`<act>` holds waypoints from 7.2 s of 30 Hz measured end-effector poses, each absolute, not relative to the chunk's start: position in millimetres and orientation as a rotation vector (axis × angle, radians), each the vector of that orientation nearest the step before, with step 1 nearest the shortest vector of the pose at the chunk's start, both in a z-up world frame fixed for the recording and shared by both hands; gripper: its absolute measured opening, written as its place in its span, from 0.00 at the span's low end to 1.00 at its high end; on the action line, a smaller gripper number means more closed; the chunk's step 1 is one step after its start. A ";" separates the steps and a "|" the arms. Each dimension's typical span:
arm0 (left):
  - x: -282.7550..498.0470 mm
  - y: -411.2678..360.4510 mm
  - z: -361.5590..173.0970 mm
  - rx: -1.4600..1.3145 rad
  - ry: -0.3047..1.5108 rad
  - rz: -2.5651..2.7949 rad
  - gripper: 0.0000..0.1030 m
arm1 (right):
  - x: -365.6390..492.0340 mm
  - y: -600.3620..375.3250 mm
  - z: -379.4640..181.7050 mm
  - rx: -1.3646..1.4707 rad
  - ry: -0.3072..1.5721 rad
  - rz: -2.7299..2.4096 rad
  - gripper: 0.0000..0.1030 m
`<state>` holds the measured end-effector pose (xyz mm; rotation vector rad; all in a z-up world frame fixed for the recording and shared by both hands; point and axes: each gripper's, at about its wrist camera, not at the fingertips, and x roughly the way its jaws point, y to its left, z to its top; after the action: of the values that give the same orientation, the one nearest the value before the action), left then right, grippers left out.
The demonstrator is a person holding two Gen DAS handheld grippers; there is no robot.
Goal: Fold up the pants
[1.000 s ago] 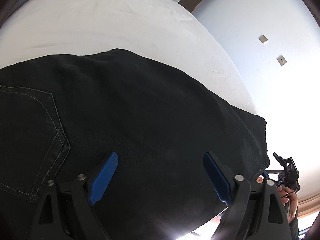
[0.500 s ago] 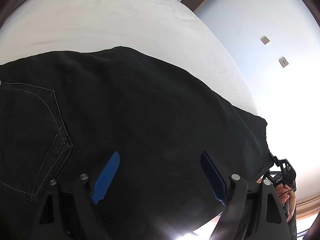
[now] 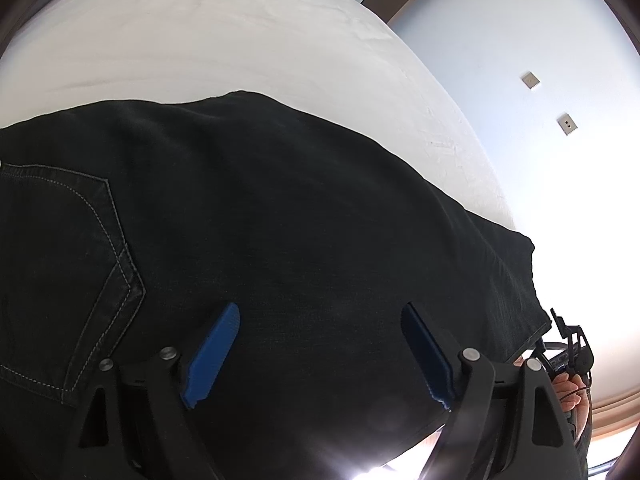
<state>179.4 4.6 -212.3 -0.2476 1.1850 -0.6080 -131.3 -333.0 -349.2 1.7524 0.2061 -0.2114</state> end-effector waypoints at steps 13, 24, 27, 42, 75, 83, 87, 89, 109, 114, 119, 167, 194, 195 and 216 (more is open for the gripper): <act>180.0 -5.1 -211.3 -0.213 1.186 -0.592 0.82 | -131.9 -317.9 -364.6 1.785 0.227 -0.140 0.54; 177.6 -8.4 -212.4 -0.216 1.185 -0.587 0.82 | -129.1 -324.5 -348.3 1.649 0.314 -0.251 0.11; 177.8 -6.6 -212.9 -0.220 1.185 -0.588 0.82 | -125.2 -326.3 -339.4 1.599 0.352 -0.305 0.10; 180.0 20.8 -210.8 -0.389 1.173 -0.616 0.86 | 14.0 -125.0 -199.7 0.492 0.754 -0.062 0.10; 228.0 -28.8 -191.5 -0.234 1.339 -0.842 0.07 | 27.3 1.0 -191.9 0.185 0.833 0.169 0.10; 252.4 12.9 -193.6 -0.180 1.360 -0.769 0.07 | 47.7 51.3 -199.0 0.160 0.880 0.284 0.10; 258.6 23.6 -195.8 -0.170 1.363 -0.743 0.08 | 60.8 80.1 -205.7 0.147 0.905 0.319 0.10; 260.6 25.9 -198.0 -0.167 1.366 -0.732 0.08 | 66.3 87.3 -215.7 0.140 0.922 0.334 0.10; 248.9 53.0 -162.6 0.025 1.160 -0.468 0.78 | 64.7 70.0 -233.9 0.382 1.035 0.505 0.62; 223.0 17.6 -156.2 0.033 1.099 -0.556 0.78 | 64.0 -24.6 -216.8 0.626 0.945 0.514 0.62; 204.3 6.3 -201.4 0.105 1.196 -0.575 0.73 | 108.7 -111.1 -218.6 0.793 0.897 0.508 0.62; 147.9 144.5 -182.4 -0.389 0.966 -0.359 0.81 | 136.3 -51.5 -277.2 0.755 1.147 0.461 0.67; 157.4 345.1 -273.4 -1.353 0.773 -0.102 0.73 | 135.2 -41.0 -265.8 1.212 0.984 0.683 0.67; 161.1 344.6 -275.9 -1.368 0.775 -0.103 0.66 | 135.4 -42.5 -266.3 1.213 0.986 0.682 0.67; 182.1 307.1 -209.0 -1.112 0.752 -0.151 0.16 | 155.9 -29.0 -302.4 0.983 1.190 0.530 0.64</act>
<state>182.1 307.1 -209.0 -1.1119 0.7518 -0.1506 155.9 -29.0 -302.4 0.9827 1.1901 0.5300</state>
